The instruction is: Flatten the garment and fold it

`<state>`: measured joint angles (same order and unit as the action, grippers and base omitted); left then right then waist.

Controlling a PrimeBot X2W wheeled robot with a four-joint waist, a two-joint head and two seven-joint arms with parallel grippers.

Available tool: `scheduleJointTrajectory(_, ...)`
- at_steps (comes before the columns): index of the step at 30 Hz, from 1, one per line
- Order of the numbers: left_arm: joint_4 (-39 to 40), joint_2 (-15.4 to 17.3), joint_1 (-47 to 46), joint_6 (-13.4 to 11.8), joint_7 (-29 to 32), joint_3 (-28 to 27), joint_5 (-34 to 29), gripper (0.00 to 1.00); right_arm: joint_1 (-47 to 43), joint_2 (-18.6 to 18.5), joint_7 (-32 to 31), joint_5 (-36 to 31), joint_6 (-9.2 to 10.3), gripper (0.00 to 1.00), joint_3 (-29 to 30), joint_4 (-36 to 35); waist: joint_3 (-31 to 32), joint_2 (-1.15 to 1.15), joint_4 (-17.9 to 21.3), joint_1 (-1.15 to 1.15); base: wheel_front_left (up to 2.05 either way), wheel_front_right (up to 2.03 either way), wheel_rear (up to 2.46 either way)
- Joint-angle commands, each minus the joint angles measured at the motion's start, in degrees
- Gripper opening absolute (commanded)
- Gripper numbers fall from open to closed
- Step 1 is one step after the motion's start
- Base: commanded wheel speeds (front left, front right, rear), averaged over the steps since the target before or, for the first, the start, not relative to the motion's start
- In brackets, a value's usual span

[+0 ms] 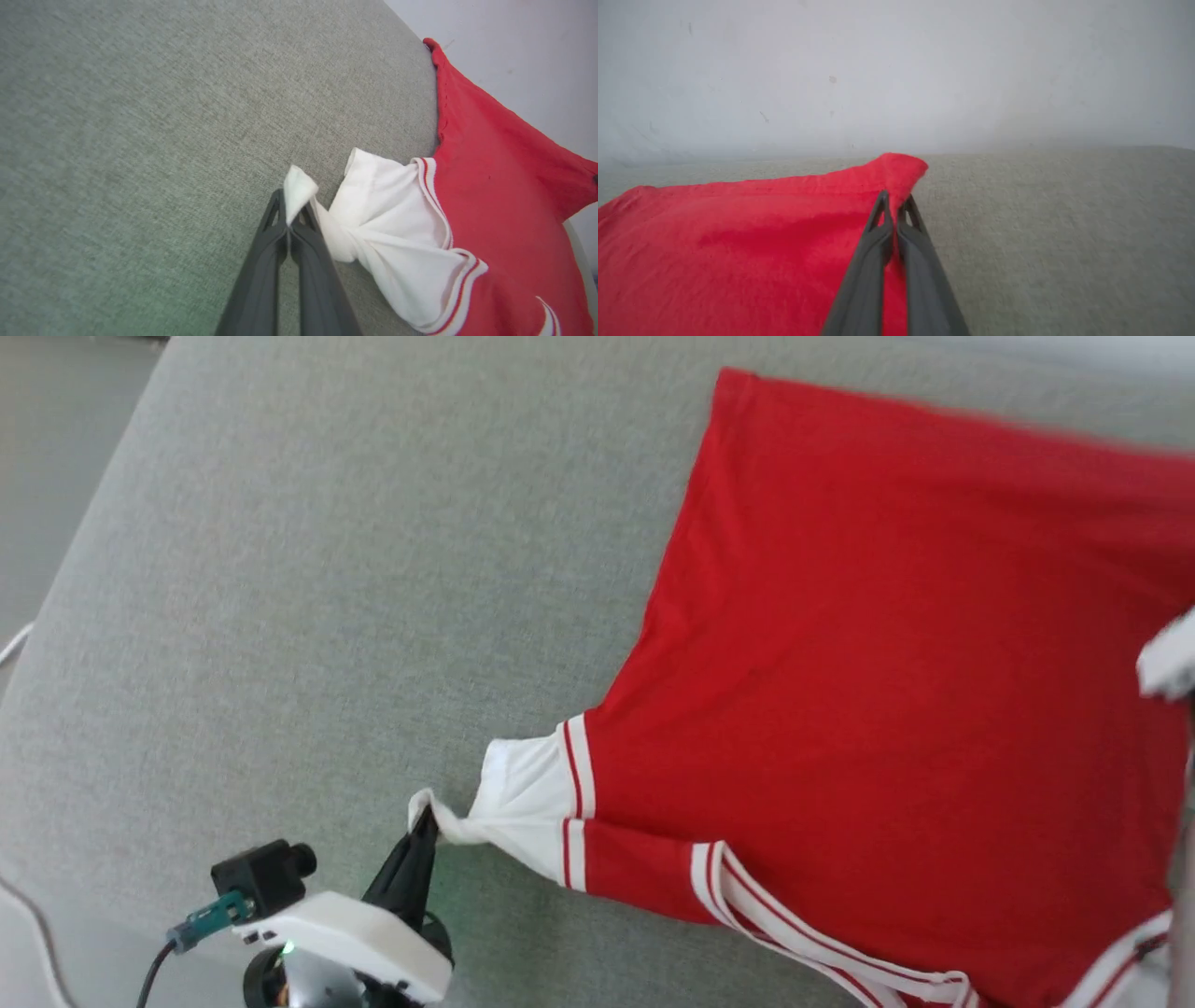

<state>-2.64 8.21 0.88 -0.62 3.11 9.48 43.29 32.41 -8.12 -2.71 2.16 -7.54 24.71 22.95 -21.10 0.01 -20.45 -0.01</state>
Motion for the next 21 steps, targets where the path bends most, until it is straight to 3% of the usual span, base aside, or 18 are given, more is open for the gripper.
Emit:
scheduleJointTrajectory(1,0.42,0.73,0.72,-0.58,0.16,-0.52,0.0,0.0,-2.29,0.56,1.47,0.49,0.05,0.0,0.16,-0.89,5.53,-0.01,3.93,0.01,0.0,0.0,0.0)
scheduleJointTrajectory(5,2.5,2.4,3.04,-1.88,1.68,-1.16,-0.22,0.0,-11.64,3.34,4.25,1.09,0.05,0.0,0.36,-5.23,9.69,-0.01,7.21,0.01,0.0,0.0,0.0)
scheduleJointTrajectory(10,5.24,3.8,4.96,-3.19,3.19,-1.8,-0.25,0.0,-21.18,4.91,1.89,0.82,0.05,0.0,2.93,-10.51,12.41,-0.01,11.01,0.01,0.0,0.0,0.0)
scheduleJointTrajectory(21,7.69,4.79,7.29,-5.11,4.19,-2.45,-0.37,0.0,-32.23,5.23,-14.9,9.52,0.05,0.0,5.18,-9.96,14.82,-0.01,17.1,0.01,0.0,0.0,0.0)
